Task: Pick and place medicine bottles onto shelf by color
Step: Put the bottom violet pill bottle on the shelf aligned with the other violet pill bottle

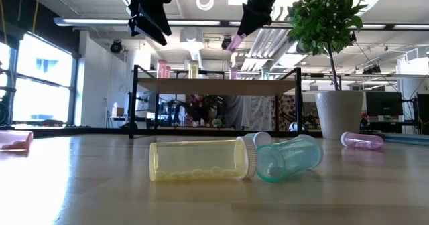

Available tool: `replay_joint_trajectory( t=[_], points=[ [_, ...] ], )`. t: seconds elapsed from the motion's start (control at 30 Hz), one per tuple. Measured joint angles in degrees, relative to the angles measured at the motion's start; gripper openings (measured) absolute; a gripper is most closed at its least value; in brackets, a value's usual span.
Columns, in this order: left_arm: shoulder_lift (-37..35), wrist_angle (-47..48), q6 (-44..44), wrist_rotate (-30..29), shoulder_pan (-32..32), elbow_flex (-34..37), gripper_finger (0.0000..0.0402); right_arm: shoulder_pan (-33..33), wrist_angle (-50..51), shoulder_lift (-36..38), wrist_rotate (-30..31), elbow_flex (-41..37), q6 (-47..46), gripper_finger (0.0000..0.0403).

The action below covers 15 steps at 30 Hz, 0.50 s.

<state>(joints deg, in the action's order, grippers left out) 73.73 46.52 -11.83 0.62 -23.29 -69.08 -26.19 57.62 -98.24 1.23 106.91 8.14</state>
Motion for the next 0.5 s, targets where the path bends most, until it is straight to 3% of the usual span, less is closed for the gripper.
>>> replay_joint_trajectory(
  t=[0.27,0.5],
  points=[
    [0.00,0.00,0.01,0.00,0.00,0.00,0.0195,-0.16,1.95,-0.21,-0.22,1.95,1.41,0.0103],
    [0.00,-0.04,0.01,0.07,-0.95,0.00,0.0195,-0.05,9.49,-6.13,0.20,12.80,3.94,0.0103]
  ],
)
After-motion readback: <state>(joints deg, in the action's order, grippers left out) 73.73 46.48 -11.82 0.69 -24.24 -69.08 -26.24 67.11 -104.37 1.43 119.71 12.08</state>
